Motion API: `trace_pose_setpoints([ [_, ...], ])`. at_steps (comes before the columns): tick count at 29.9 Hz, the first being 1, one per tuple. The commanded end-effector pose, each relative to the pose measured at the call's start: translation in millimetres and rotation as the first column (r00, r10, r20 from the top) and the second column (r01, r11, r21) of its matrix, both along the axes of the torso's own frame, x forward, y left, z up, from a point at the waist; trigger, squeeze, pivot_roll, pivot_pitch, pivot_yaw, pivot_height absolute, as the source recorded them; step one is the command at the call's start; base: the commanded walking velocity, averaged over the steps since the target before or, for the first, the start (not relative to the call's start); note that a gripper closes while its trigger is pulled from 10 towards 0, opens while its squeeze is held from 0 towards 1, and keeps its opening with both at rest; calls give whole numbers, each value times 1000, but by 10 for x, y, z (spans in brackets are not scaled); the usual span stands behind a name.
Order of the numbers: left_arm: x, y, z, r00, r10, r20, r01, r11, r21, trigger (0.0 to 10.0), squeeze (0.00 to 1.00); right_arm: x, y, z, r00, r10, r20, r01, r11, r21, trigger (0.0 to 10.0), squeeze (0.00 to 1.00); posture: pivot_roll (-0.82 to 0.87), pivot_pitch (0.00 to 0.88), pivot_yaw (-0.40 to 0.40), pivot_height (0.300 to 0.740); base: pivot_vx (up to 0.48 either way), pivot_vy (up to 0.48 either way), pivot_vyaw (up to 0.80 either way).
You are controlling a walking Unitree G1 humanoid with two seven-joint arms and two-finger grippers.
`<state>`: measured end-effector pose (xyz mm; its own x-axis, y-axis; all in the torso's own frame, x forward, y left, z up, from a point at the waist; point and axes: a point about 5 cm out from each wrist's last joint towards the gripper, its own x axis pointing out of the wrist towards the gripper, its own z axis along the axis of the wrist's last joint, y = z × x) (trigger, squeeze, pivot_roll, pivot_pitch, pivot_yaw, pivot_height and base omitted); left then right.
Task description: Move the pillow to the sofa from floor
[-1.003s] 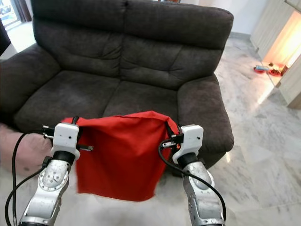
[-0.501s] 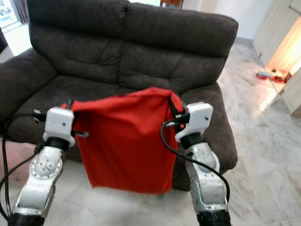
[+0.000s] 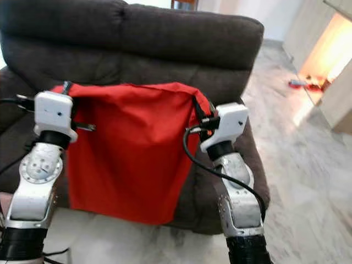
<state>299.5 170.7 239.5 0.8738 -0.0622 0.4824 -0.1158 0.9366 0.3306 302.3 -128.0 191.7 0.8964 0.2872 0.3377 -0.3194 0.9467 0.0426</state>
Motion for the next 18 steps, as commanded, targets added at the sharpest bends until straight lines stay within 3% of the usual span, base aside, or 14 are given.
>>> trace_pose_setpoints([
  [1,-82,-148,274,991,-62,120,62,998,6,10000,0,-27,-57,180,997,-20,77,18,1000,22,10000,0,154,14,-81,740,382,0,0],
  [13,-97,-146,475,984,-67,168,67,998,7,10000,0,-39,6,574,980,0,201,-6,999,31,10000,0,158,12,-81,740,382,0,0],
  [15,-109,-153,535,980,-68,187,67,998,9,10000,0,-93,140,736,960,86,266,-88,996,-4,10000,0,161,10,-84,740,381,0,0],
  [18,-115,-151,537,980,-66,189,66,998,11,10000,0,-113,195,769,952,123,279,-127,992,-6,10000,0,160,8,-86,740,382,0,0],
])
